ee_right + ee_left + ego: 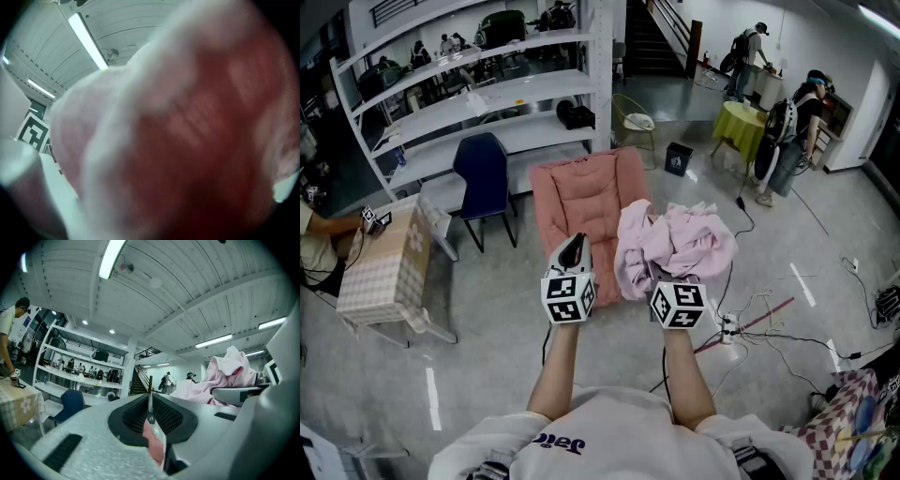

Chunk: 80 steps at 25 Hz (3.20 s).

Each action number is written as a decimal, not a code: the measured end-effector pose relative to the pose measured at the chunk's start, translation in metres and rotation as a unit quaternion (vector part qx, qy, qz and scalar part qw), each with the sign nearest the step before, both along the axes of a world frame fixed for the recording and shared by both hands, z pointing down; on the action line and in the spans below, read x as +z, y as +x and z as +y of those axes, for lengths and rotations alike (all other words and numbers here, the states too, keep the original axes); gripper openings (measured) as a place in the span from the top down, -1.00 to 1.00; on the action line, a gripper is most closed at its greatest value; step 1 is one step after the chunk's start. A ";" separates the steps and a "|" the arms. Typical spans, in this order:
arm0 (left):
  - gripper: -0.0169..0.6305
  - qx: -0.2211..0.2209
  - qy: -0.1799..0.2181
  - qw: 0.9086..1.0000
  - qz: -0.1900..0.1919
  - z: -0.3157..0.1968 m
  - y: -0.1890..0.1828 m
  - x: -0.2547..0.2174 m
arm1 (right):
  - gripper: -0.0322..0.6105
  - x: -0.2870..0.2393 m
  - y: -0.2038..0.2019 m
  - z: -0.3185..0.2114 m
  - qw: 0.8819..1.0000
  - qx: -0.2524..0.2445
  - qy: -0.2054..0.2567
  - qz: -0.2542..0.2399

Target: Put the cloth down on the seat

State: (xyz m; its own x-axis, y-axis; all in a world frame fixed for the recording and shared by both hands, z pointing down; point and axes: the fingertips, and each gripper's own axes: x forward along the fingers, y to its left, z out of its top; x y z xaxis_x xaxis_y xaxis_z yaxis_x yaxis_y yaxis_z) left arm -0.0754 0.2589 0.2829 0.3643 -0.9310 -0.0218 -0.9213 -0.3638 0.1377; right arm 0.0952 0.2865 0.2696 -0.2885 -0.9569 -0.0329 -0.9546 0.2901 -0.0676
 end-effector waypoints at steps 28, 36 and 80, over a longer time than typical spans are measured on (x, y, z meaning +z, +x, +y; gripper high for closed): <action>0.83 -0.002 -0.023 1.000 -0.017 -0.036 0.046 0.043 | 0.05 0.034 0.028 -0.038 0.999 -0.040 -0.008 -0.019; 0.83 0.012 -0.024 1.000 0.000 -0.133 0.042 0.048 | 0.05 0.033 0.018 -0.126 0.999 -0.034 -0.009 -0.011; 0.83 0.009 -0.225 0.974 -0.014 -0.469 0.037 0.242 | 0.04 0.288 0.020 -0.485 0.953 -0.060 -0.288 0.074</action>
State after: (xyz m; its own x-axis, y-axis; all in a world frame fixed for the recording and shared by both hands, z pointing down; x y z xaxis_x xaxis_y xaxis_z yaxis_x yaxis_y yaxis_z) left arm -0.0389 -0.2100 0.5249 0.3758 -0.8374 0.3969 -0.9207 -0.2890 0.2622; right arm 0.1151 -0.1981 0.5581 -0.3567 -0.7636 0.5383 -0.9286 0.3526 -0.1152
